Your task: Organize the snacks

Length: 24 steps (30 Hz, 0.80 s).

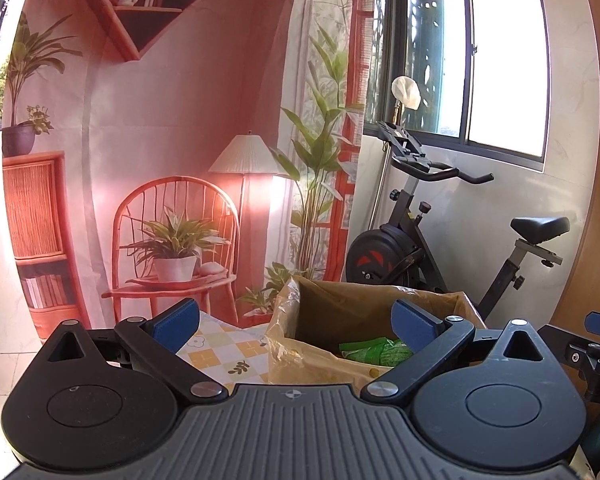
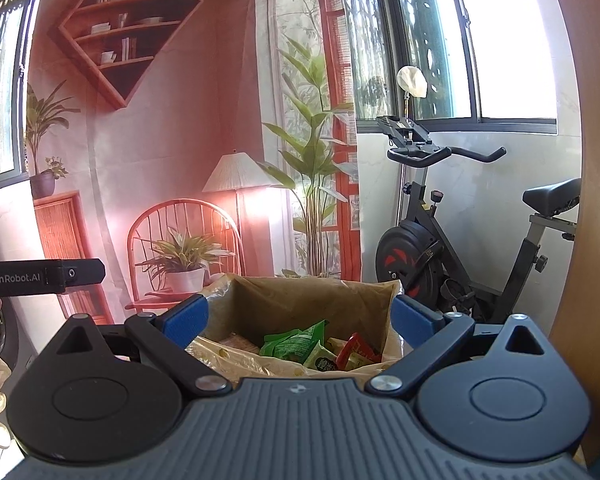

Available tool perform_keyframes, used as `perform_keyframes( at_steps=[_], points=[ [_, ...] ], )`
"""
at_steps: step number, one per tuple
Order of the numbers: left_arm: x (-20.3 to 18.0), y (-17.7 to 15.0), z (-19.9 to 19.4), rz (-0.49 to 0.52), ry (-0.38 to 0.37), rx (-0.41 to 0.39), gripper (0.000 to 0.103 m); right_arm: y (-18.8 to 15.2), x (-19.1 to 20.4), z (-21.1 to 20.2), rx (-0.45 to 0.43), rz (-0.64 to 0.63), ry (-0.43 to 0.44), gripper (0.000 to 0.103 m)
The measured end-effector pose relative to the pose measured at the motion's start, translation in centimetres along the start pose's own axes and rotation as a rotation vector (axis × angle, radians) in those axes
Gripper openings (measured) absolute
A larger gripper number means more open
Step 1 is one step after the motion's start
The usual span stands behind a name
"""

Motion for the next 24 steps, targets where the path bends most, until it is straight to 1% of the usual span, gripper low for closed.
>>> perform_keyframes(
  at_steps=[7, 15, 24],
  points=[
    [0.01, -0.16, 0.07, 0.01, 0.022, 0.024, 0.103, 0.01, 0.01, 0.09, 0.002, -0.001, 0.001, 0.099],
    [-0.06, 0.15, -0.08, 0.034, 0.043, 0.021, 0.103, -0.05, -0.02, 0.18, 0.006, -0.001, 0.001, 0.099],
    [-0.11, 0.1, -0.07, 0.037, 0.032, 0.023, 0.103, -0.3, -0.19, 0.5, 0.011, 0.003, -0.002, 0.099]
  ],
)
Point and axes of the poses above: each gripper's, at about its wrist camera, not at the fingertips, and z roughly the way its jaws point, x to its left, y to its top, the point moved 7 cm from there along z, roughly the way its jaws point, and after that the axes turned 15 degrees about z, right-handed, at the moved point
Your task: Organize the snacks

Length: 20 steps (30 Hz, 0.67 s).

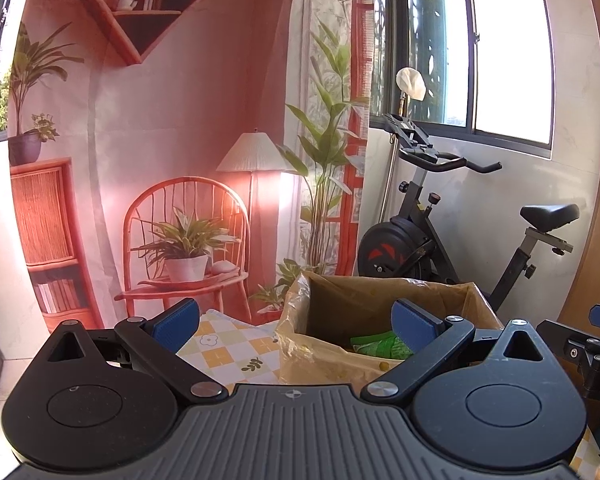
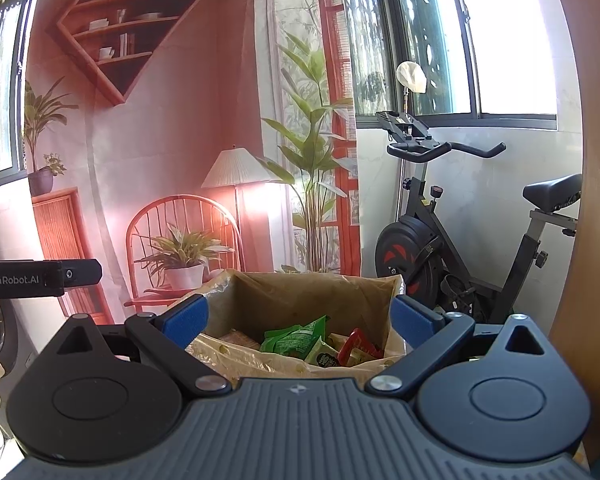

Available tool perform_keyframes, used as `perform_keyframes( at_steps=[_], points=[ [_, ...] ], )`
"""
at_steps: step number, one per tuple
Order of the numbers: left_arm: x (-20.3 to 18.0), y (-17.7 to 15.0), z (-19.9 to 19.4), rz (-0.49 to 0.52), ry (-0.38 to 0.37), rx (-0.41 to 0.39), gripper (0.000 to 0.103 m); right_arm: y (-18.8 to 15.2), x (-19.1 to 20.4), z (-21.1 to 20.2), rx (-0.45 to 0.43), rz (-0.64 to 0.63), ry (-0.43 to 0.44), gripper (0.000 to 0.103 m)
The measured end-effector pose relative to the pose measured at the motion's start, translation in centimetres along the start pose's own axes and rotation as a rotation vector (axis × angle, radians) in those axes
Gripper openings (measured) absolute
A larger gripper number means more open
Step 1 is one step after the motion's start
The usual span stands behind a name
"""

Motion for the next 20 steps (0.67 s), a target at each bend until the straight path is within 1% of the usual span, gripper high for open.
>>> perform_keyframes(
  at_steps=[10, 20],
  points=[
    [-0.32, -0.13, 0.43, 0.0, -0.026, 0.006, 0.103, -0.61, -0.41, 0.27, 0.012, 0.007, -0.018, 0.099],
    [-0.7, -0.3, 0.52, 0.003, -0.035, 0.011, 0.103, -0.84, -0.82, 0.32, 0.021, 0.016, -0.024, 0.099]
  ],
)
Point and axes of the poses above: each gripper's, at about its wrist camera, not at the fingertips, and z roughly the way its jaws point, x to its left, y to its top, the point moved 7 cm from there along z, roughly the way its jaws point, and after that the axes turned 15 degrees about z, right-handed, at the moved point
